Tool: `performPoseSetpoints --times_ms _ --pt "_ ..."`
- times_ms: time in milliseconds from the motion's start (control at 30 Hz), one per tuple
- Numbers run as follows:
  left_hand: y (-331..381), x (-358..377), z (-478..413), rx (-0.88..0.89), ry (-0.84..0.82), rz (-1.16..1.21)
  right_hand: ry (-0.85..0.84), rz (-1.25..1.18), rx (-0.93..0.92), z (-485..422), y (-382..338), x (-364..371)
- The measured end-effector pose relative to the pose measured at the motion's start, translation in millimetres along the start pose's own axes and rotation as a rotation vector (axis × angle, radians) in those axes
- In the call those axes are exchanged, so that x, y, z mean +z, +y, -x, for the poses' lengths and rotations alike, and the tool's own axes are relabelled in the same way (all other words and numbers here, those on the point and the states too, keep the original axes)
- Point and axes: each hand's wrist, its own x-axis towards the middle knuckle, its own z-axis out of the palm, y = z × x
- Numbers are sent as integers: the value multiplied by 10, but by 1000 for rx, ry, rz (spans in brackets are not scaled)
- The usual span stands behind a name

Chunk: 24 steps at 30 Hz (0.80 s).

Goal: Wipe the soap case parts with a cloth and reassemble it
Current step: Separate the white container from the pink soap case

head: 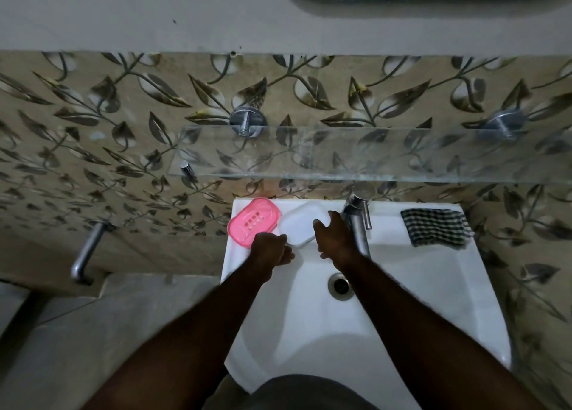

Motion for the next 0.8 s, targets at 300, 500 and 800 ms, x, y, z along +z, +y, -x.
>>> performPoseSetpoints --times_ms 300,500,800 --pt "-267 -233 254 10 -49 104 -45 -44 -134 501 166 -105" --pt "-341 -348 348 12 17 137 -76 -150 -173 799 283 -185" --pt "-356 -401 414 62 -3 188 -143 -195 -89 975 443 -325"
